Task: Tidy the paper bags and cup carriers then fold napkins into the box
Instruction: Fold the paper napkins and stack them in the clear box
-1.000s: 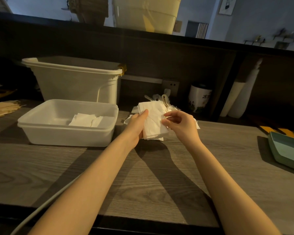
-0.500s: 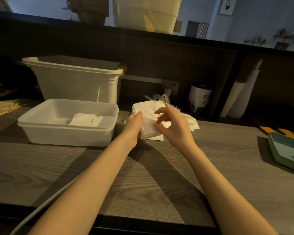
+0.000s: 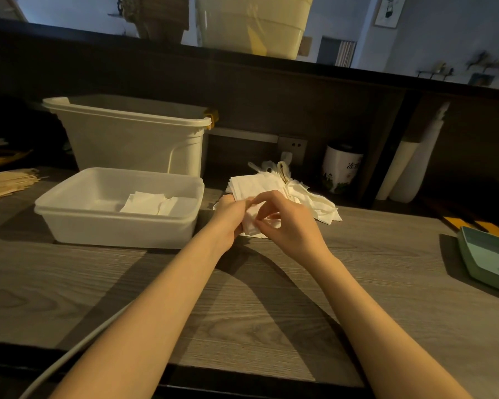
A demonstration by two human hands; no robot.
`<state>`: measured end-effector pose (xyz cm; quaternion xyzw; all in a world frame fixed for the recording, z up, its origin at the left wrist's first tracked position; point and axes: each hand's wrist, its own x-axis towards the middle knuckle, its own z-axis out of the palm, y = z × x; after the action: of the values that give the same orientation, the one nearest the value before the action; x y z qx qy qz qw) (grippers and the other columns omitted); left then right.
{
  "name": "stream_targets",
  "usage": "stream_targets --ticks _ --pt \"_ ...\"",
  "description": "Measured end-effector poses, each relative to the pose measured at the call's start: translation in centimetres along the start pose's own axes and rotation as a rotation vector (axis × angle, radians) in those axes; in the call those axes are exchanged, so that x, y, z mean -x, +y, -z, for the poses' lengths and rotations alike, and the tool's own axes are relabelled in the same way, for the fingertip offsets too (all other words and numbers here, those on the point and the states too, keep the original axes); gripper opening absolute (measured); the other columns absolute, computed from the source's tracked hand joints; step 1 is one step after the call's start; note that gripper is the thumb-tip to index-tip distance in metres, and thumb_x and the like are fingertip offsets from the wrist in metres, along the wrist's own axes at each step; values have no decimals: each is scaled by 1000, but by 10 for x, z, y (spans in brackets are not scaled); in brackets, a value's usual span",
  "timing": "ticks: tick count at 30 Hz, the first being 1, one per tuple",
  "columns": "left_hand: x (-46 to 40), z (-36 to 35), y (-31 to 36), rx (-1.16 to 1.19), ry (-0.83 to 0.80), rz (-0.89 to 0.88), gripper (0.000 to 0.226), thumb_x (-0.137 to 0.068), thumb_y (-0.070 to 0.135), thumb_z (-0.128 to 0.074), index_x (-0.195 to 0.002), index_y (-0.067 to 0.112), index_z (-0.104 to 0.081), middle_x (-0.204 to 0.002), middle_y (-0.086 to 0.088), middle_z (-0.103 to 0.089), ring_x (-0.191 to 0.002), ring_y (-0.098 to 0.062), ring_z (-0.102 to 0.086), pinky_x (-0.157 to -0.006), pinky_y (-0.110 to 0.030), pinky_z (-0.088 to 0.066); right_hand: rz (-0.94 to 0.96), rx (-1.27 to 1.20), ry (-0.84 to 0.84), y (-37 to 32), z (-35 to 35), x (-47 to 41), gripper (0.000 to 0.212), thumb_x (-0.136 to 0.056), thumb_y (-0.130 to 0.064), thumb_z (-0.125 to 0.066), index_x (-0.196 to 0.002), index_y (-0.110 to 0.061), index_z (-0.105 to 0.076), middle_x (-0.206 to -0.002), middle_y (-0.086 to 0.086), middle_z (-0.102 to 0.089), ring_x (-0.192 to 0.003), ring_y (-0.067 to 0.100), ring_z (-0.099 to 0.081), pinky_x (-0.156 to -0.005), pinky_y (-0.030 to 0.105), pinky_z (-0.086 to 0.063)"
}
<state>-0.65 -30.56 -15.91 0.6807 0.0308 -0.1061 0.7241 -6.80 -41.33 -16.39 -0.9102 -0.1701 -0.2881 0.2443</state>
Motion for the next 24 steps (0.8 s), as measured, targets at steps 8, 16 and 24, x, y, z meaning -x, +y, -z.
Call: stream_targets --ticks 8,16,24 --pt "-3 1 3 -32 80 -48 40 -88 13 -62 -126 10 -49 -120 -11 -58 -110 -30 -57 -91 -44 -51 -153 -148 91 3 1 -1 32 -91 -15 -58 -120 -19 -46 -86 -6 -63 -73 7 -62 -69 28 -55" --pt "-7 16 8 89 67 -229 46 -89 11 -61 -131 15 -44 -127 -5 -55 -116 -24 -54 -95 -43 -49 -478 3 148 33 7 -1 21 -95 -26 -53 -114 -17 -54 -83 -9 -54 -70 4 -50 -58 22 -40" --pt "-10 18 6 31 98 -241 41 -90 15 -60 -127 14 -45 -125 -5 -55 -115 -23 -54 -91 -39 -51 -493 144 -127 44 -11 2 43 -82 -42 -67 -116 -26 -49 -96 -7 -57 -87 9 -56 -72 29 -51"
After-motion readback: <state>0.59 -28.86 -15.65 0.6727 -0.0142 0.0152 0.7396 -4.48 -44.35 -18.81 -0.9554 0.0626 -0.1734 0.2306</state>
